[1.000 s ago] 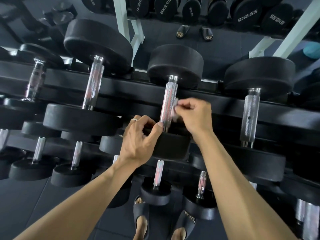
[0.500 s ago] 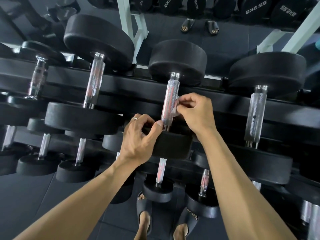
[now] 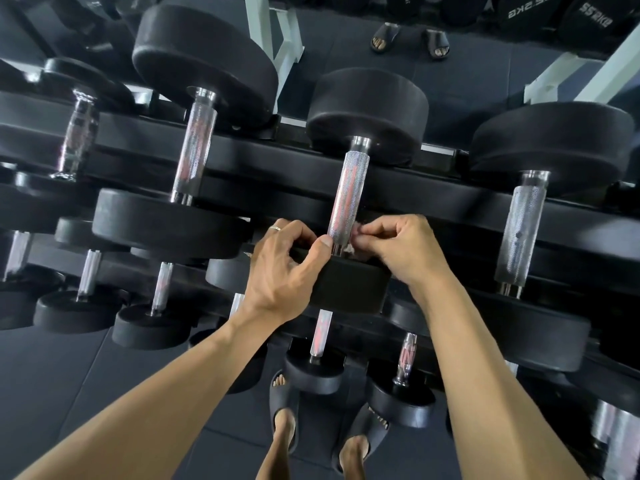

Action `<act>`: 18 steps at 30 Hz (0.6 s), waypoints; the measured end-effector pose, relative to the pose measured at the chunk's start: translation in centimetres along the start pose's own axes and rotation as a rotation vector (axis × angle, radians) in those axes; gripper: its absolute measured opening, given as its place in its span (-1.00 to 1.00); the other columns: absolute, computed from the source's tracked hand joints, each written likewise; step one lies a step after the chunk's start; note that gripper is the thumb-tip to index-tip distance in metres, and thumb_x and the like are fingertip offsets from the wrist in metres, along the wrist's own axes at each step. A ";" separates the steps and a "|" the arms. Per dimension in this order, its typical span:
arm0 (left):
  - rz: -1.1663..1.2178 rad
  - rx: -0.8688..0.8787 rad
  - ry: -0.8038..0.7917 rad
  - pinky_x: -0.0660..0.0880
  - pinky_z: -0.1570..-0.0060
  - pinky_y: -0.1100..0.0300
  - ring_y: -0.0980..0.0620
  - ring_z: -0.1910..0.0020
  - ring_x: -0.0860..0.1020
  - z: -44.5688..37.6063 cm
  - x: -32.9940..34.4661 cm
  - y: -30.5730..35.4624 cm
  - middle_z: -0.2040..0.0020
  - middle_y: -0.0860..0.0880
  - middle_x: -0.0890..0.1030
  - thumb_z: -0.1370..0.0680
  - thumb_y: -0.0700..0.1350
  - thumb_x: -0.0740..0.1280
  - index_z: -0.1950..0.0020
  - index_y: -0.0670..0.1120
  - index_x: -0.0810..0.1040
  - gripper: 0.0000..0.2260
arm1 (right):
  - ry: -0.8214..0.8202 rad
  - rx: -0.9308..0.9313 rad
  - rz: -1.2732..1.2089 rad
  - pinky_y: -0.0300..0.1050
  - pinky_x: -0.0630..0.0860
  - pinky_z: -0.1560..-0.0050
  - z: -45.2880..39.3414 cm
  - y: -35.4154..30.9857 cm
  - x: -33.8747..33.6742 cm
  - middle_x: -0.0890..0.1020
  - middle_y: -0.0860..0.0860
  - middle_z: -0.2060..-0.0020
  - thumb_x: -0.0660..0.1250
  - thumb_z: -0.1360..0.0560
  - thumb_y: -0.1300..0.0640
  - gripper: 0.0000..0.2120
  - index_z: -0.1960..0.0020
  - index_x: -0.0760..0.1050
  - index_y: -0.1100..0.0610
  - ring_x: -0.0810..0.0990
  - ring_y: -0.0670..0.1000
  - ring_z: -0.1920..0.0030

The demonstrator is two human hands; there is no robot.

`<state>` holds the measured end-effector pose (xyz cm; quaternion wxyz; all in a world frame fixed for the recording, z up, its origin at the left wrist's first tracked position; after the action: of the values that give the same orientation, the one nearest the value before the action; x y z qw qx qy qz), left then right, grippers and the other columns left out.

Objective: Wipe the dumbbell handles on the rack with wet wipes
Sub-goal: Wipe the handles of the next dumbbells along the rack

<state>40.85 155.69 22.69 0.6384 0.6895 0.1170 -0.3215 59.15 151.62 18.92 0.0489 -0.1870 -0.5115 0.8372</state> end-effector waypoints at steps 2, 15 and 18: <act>0.005 -0.002 -0.004 0.28 0.20 0.46 0.20 0.15 0.46 0.0 0.0 0.0 0.24 0.11 0.49 -0.44 0.26 0.15 0.30 0.06 0.46 -0.69 | 0.066 0.001 -0.053 -0.20 0.63 0.06 -1.1 -0.7 -0.4 0.73 -0.07 0.21 0.48 -0.47 0.28 -0.82 0.12 0.69 0.01 0.72 -0.07 0.16; 0.006 -0.011 -0.008 0.27 0.20 0.42 0.15 0.15 0.46 -0.1 0.1 -0.2 0.25 0.12 0.46 -0.44 0.26 0.15 0.28 0.00 0.48 -0.64 | 0.028 0.088 -0.148 -0.10 0.65 0.00 -3.1 -0.8 0.3 0.74 -0.04 0.27 0.34 -0.40 0.46 -0.60 0.15 0.64 -0.05 0.71 -0.05 0.18; 0.015 -0.018 -0.006 0.30 0.20 0.35 0.13 0.16 0.46 -0.1 0.1 -0.2 0.24 0.11 0.46 -0.43 0.27 0.16 0.27 -0.03 0.49 -0.62 | -0.071 0.125 -0.032 -0.01 0.63 -0.09 -2.0 0.8 0.9 0.74 -0.04 0.23 0.39 -0.41 0.39 -0.67 0.18 0.70 -0.03 0.71 -0.03 0.12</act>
<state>40.81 155.85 22.47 0.6474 0.6835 0.1130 -0.3176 59.09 153.19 17.16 0.0560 -0.1456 -0.4626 0.8727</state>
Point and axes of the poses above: each hand's wrist, its own z-axis away from the middle knuckle, its own x-axis out of the palm, y = z × x, the point moved 9 cm from there along -z, towards the middle knuckle
